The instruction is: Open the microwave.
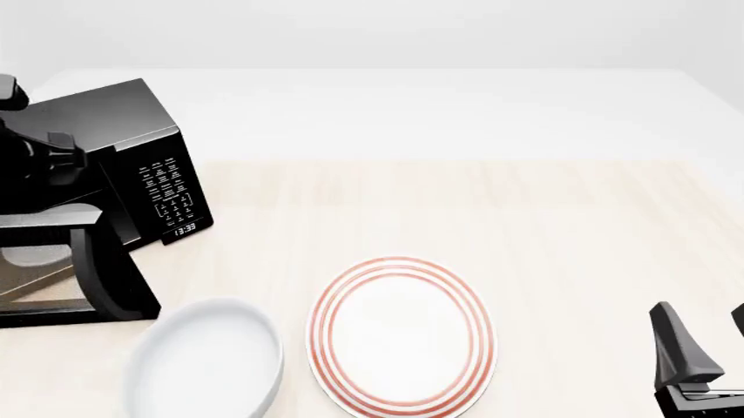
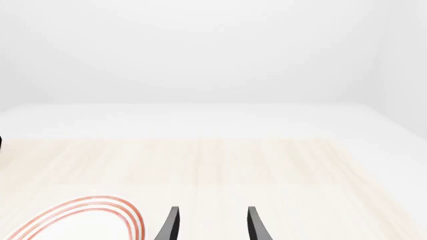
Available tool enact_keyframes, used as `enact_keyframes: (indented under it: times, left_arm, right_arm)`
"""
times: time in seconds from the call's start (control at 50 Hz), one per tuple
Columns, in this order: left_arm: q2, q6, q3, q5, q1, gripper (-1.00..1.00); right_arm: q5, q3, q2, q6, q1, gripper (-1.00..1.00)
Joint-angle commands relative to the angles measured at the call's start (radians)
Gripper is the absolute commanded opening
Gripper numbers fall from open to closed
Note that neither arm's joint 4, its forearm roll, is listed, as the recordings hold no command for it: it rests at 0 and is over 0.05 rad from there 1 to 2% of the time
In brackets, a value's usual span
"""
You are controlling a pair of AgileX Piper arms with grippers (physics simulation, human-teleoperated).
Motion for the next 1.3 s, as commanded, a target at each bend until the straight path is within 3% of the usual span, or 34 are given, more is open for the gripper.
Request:
enact_keyframes:
  times: [0.02,1.3]
  left_arm:
    - [0.043,0.006,0.003,-0.029,0.029,1.0]
    - [0.09,-0.008,0.124,-0.096,0.058,1.0]
  right_arm:
    - [0.0,0.0,0.0,0.0,0.0,1.0]
    - [0.001,0.0,-0.001,0.0,0.001,1.0]
